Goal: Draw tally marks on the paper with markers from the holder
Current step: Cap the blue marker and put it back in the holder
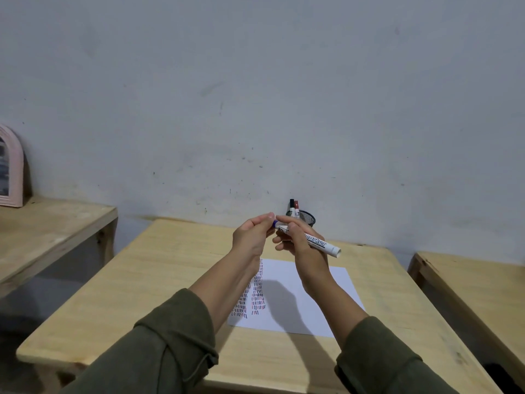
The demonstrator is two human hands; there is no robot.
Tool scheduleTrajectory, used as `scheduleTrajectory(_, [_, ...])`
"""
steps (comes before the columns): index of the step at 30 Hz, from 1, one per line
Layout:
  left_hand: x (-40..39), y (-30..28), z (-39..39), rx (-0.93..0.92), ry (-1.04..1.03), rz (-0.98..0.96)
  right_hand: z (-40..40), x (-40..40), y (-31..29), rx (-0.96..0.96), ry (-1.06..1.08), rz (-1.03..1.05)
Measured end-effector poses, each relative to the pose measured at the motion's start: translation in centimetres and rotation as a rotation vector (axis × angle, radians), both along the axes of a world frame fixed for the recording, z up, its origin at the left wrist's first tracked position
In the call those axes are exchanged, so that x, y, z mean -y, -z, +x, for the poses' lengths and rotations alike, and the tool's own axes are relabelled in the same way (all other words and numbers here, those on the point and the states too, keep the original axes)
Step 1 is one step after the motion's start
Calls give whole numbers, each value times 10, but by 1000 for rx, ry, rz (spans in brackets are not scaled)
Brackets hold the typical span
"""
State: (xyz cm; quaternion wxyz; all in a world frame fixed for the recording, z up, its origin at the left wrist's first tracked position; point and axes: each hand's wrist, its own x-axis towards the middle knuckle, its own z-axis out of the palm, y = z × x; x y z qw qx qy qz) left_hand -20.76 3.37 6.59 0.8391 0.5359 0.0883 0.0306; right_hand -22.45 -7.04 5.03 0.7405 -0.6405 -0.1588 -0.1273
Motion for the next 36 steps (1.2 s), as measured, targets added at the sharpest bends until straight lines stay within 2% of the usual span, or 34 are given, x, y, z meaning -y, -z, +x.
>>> scheduleTrajectory(7, [-5,-13,20,65,-45,75,10,21,-1,-43,-137,43])
scheduleTrajectory(9, [-9,-19,32,89,-39,145,15,31,-2,-88,-221,87])
scheduleTrajectory(11, [-8,-24,44,134,24,261,22,39,-4,-126,-245,47])
scheduleTrajectory(16, [16,-33,76,275,176,516,56,54,-7,-132,-71,-184])
scheduleTrajectory(19, [24,-27,108,246,165,640,84,66,-15,-105,1,-270])
scheduleTrajectory(25, [28,7,160,141,156,1042,157,94,-26,-29,220,-443])
scheduleTrajectory(30, [36,35,192,57,193,1151,202,100,-19,-21,354,-511])
scheduleTrajectory(36, [40,55,206,81,206,1202,225,99,8,-12,351,-796])
